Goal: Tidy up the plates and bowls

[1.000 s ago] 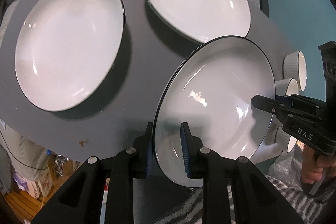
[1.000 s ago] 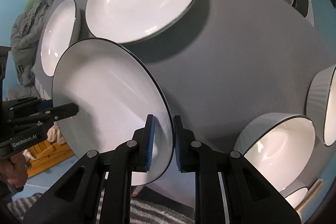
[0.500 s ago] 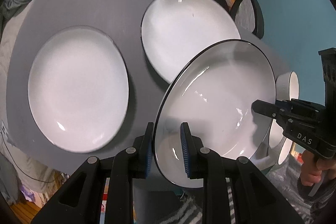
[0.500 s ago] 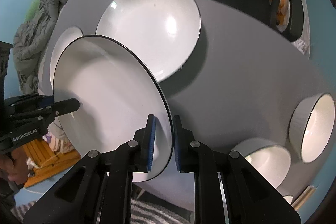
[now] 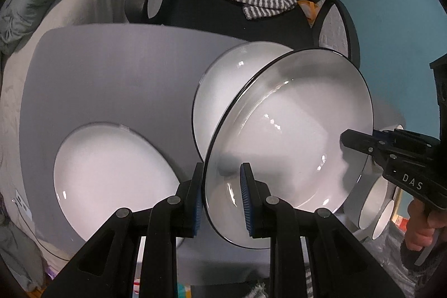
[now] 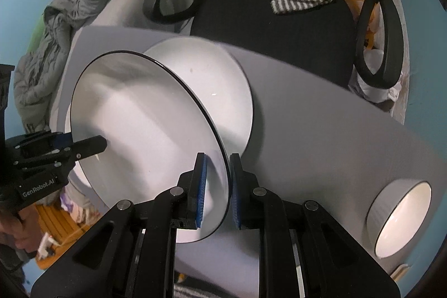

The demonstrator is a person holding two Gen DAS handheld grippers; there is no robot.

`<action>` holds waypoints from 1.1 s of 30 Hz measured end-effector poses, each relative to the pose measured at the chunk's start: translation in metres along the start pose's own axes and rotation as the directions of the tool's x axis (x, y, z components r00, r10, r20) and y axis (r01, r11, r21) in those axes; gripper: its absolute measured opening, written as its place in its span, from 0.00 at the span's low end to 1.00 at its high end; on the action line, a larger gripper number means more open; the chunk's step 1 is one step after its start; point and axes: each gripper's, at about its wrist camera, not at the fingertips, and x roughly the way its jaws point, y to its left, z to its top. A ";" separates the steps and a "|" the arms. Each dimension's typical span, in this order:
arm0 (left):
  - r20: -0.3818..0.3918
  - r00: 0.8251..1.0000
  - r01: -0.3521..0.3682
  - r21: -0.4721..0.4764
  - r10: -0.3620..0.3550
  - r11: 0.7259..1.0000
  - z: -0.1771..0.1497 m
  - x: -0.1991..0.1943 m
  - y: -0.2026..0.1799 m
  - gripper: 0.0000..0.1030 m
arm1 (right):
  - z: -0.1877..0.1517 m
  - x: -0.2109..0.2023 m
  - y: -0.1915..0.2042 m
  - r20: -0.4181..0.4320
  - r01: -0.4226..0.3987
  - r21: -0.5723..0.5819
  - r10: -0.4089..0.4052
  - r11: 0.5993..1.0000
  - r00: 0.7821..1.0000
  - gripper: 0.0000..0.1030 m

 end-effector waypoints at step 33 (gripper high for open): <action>-0.105 0.994 -0.004 0.030 0.007 1.000 0.062 0.030 0.023 0.22 | 0.043 0.045 -0.011 -0.078 0.010 0.083 -0.004 0.996 0.997 0.20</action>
